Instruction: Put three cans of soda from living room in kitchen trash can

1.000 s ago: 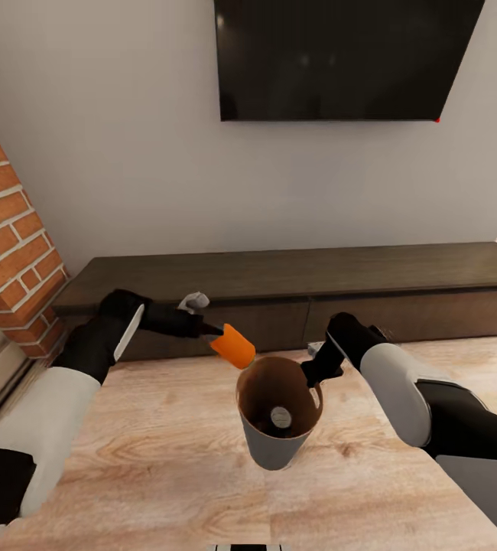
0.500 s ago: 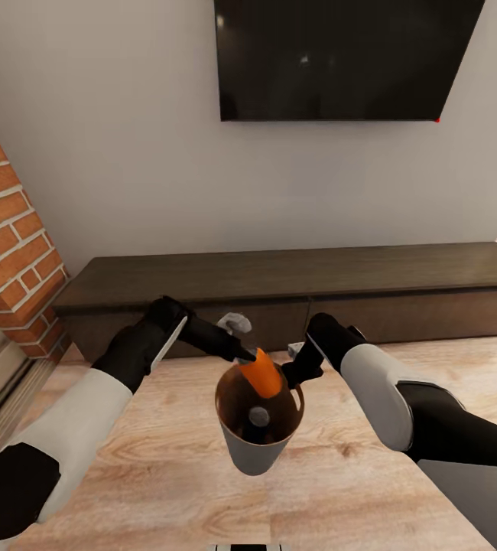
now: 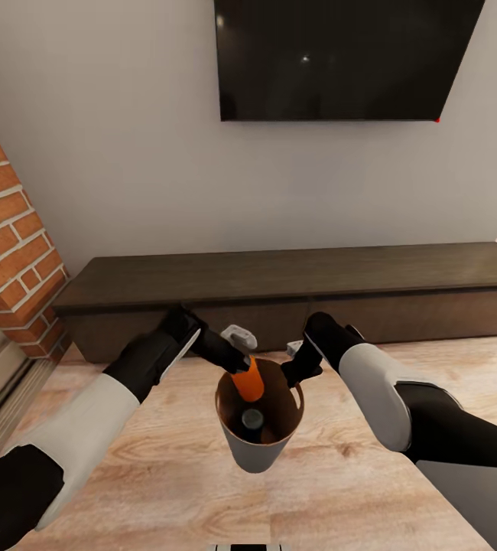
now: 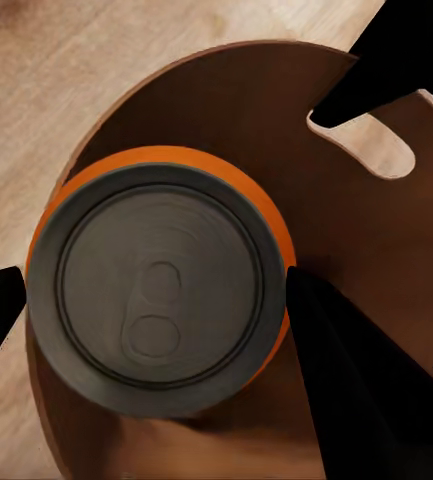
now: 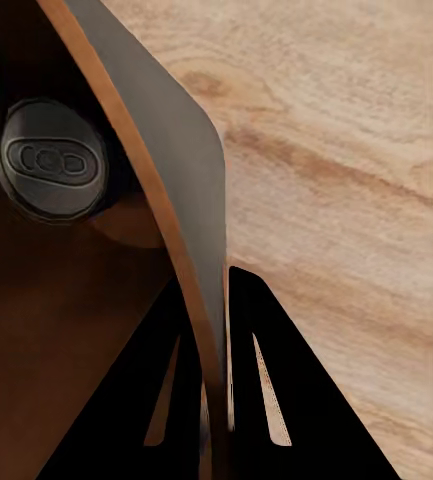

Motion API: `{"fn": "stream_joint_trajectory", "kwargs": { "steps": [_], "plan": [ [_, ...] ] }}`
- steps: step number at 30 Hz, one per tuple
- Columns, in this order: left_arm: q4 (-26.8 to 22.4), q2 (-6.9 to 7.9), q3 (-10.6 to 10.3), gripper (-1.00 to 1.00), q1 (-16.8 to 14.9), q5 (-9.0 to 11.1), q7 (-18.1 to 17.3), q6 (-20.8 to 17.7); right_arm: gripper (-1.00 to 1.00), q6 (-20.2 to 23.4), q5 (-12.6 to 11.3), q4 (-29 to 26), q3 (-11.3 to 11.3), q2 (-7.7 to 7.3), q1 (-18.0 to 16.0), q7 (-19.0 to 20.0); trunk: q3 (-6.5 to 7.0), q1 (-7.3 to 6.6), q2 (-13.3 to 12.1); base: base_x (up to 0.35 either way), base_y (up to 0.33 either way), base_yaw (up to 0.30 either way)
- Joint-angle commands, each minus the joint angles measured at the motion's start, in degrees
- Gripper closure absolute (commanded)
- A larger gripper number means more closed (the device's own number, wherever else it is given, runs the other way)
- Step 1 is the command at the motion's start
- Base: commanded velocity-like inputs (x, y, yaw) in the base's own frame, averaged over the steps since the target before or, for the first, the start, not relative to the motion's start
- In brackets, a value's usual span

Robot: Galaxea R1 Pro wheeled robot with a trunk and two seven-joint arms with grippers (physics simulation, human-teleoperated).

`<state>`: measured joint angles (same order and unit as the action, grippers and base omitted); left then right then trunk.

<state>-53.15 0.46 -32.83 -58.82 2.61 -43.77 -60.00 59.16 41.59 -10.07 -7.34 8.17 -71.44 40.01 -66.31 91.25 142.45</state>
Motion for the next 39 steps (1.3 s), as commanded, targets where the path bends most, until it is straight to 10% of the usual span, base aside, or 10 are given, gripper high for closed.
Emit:
{"fn": "stream_joint_trajectory", "kwargs": {
  "steps": [1, 16, 29, 30, 39],
  "plan": [
    [0.03, -0.26, -0.2, 1.0, 0.01, -1.07, 0.25, 0.0, 1.0, 0.84, -2.62, 0.01, -0.92, 0.22, -0.01, 0.41, 0.01, -0.01, 0.0, 0.0, 0.0, 0.0],
    [6.71, -4.27, -5.9, 1.0, 0.1, -1.02, 5.19, 1.78, 1.0, 0.84, -2.67, 0.05, -0.96, 0.83, -0.01, 0.41, 0.01, -0.01, 0.0, 0.0, 0.0, 0.0],
    [7.76, -4.59, -6.97, 1.0, 0.11, -1.02, 6.46, 1.9, 1.0, 0.84, -2.66, 0.09, -0.99, 0.95, -0.01, 0.41, 0.01, -0.01, 0.0, 0.0, 0.0, 0.0],
    [7.76, -4.59, -6.97, -1.0, 0.11, -1.02, 6.45, 1.9, 1.0, 0.84, -2.65, 0.11, -1.0, 0.92, -0.01, 0.41, 0.01, -0.01, 0.0, 0.0, 0.0, 0.0],
    [7.77, -4.52, -6.98, -1.0, 0.11, -0.94, 6.45, 1.96, 1.0, 0.84, -2.62, 0.14, -0.99, 1.04, -0.01, 0.41, 0.01, -0.01, 0.0, 0.0, 0.0, 0.0]
  ]
}}
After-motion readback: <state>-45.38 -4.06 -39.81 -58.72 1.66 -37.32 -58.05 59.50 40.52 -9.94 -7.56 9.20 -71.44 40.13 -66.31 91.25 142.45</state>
